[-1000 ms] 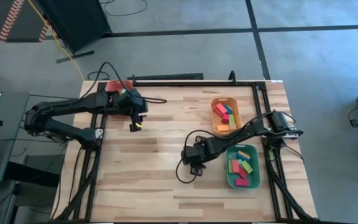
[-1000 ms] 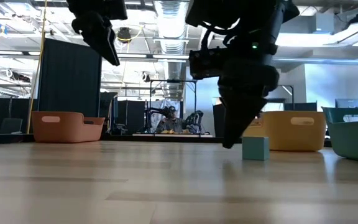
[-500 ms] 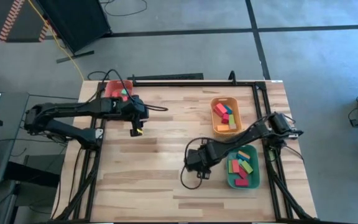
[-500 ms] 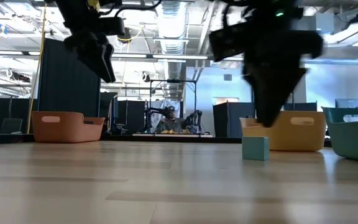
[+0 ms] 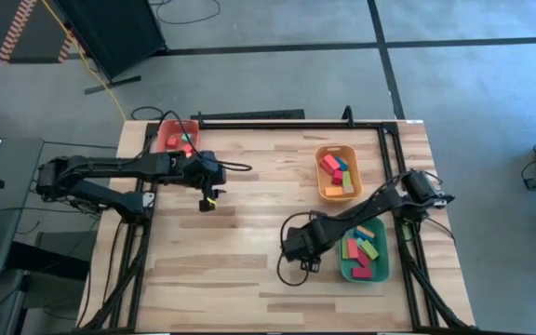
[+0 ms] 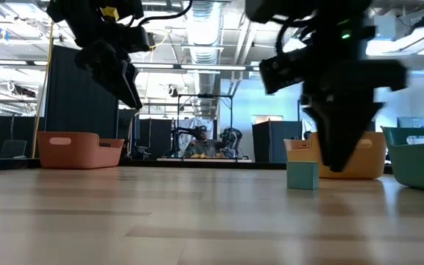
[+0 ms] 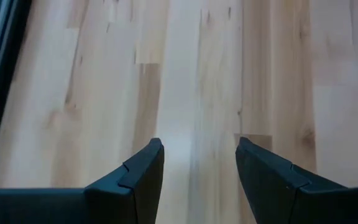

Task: Sort blocks by size
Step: Put the square blue block into the orange bin

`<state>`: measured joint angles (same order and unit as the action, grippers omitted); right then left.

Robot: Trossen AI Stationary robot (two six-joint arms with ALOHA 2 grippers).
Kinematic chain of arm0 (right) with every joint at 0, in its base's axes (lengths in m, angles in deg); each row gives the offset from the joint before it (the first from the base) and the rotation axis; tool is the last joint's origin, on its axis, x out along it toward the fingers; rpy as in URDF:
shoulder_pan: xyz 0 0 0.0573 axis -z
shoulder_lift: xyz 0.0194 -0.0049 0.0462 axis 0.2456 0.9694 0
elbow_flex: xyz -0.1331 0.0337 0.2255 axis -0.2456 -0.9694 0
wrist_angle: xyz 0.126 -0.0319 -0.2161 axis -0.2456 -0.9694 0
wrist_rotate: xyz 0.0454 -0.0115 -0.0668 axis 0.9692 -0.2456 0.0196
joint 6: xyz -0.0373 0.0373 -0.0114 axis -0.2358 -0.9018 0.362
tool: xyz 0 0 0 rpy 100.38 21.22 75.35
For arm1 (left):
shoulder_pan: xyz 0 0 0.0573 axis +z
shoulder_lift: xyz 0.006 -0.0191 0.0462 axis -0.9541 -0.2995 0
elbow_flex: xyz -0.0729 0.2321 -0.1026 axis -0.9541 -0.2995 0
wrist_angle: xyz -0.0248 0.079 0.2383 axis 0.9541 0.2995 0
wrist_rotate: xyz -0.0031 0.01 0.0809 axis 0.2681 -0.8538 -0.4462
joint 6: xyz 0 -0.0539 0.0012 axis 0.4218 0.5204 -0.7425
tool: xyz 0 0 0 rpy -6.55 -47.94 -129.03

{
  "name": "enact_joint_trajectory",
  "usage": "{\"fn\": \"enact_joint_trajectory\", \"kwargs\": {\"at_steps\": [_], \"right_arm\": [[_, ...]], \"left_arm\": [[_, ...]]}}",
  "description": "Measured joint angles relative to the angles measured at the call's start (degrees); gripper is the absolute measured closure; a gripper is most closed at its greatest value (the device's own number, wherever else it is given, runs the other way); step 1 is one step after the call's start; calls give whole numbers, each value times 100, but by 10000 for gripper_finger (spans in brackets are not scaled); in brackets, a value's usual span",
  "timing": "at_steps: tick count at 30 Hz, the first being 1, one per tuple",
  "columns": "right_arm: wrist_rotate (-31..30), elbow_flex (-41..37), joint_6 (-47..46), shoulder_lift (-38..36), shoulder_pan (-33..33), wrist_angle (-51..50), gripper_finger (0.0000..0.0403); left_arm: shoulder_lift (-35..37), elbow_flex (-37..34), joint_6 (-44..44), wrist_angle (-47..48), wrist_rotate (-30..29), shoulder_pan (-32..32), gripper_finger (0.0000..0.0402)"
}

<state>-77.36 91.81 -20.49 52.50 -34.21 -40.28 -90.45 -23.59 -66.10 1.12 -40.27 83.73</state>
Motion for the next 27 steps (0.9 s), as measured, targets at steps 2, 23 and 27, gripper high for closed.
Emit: {"fn": "enact_joint_trajectory", "kwargs": {"at_steps": [2,23,27], "right_arm": [[1,-6,130,0,142,96,206],[-67,-8,1661,70,1479,2487,280],[-65,-8,1651,70,1359,2198,280]], "left_arm": [[0,-26,46,-53,37,-13,210],[0,-43,132,-75,57,-361,212],[0,-43,151,-126,356,-362,212]]}}
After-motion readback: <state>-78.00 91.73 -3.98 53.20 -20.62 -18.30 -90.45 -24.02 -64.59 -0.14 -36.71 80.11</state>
